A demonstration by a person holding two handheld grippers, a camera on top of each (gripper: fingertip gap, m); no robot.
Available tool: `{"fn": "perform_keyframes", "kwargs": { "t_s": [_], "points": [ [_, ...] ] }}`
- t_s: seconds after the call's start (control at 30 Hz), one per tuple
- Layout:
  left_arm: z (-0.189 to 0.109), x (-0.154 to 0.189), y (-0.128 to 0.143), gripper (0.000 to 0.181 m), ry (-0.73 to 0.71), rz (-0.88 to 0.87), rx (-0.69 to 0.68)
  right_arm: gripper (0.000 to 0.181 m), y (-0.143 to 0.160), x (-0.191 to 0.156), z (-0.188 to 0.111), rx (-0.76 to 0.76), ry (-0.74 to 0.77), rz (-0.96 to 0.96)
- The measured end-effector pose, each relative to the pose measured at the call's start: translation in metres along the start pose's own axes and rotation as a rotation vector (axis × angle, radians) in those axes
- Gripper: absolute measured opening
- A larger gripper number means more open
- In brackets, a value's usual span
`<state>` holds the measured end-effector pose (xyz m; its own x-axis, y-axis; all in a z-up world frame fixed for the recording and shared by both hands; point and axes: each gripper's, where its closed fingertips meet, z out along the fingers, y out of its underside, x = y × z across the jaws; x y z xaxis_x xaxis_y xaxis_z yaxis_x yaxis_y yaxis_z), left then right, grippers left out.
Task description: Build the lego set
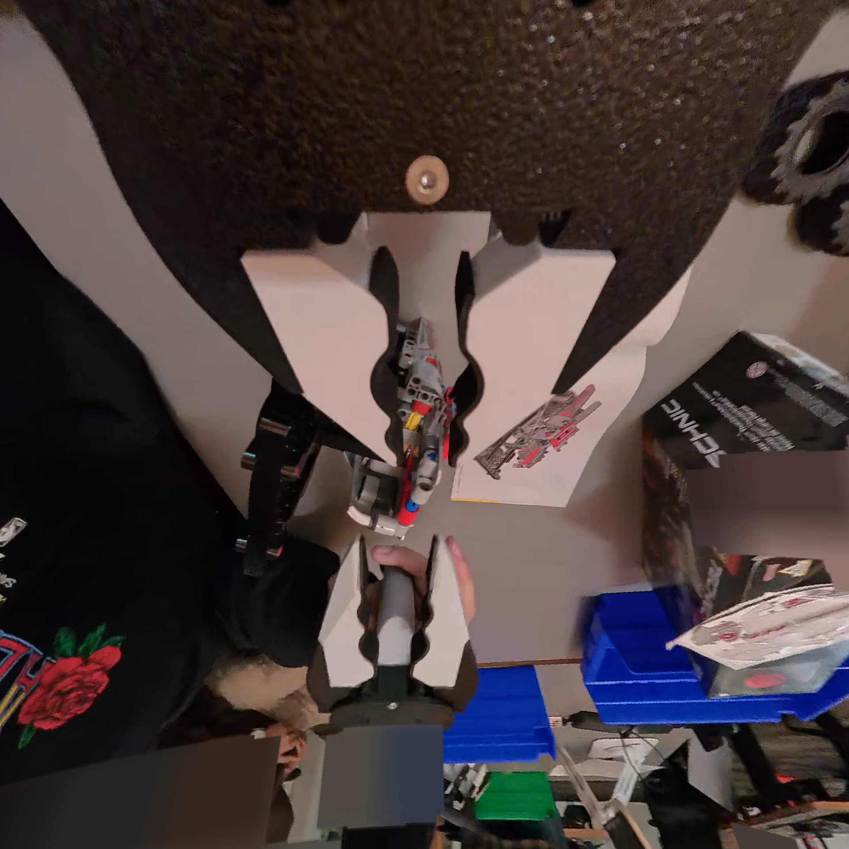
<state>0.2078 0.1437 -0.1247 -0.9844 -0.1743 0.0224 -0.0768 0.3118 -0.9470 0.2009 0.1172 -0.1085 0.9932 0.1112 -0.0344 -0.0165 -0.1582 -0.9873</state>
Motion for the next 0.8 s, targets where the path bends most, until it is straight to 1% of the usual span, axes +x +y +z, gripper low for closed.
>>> {"fn": "perform_keyframes", "kwargs": {
  "t_s": [0.07,0.13,0.2,0.23,0.33,0.4,0.53,0.6,0.67,0.8],
  "points": [
    [0.005,0.004,-0.002,0.010,0.027,0.003,0.027,0.037,0.008,-0.002,0.006,-0.043,-0.002,-0.014],
    [0.005,0.001,-0.003,0.009,-0.001,0.025,0.039,0.031,0.006,-0.004,0.010,-0.033,0.008,-0.047],
    [0.003,0.000,-0.005,0.009,-0.017,0.032,0.046,0.021,0.006,-0.008,0.014,-0.040,-0.015,-0.055],
    [0.002,0.000,-0.005,0.009,-0.023,0.034,0.041,0.021,0.005,-0.008,0.015,-0.035,-0.017,-0.059],
    [0.000,-0.003,-0.004,0.008,-0.060,0.054,0.007,0.027,0.005,0.001,0.014,-0.030,0.038,-0.080],
    [0.000,-0.005,-0.003,0.007,-0.087,0.038,-0.014,0.029,0.005,0.004,0.013,-0.028,0.067,-0.077],
    [0.000,-0.005,-0.004,0.007,-0.116,0.034,-0.036,0.037,0.005,0.006,0.014,-0.023,0.050,-0.057],
    [-0.001,-0.004,-0.004,0.006,-0.117,0.033,-0.033,0.044,-0.003,0.006,0.009,0.004,0.035,-0.035],
    [0.000,-0.004,-0.005,0.006,-0.115,0.031,-0.033,0.037,-0.011,0.007,0.004,0.036,0.024,-0.013],
    [0.004,-0.001,-0.009,0.004,-0.110,0.062,-0.014,0.028,-0.002,0.005,0.016,-0.022,-0.020,-0.032]
  ]
}}
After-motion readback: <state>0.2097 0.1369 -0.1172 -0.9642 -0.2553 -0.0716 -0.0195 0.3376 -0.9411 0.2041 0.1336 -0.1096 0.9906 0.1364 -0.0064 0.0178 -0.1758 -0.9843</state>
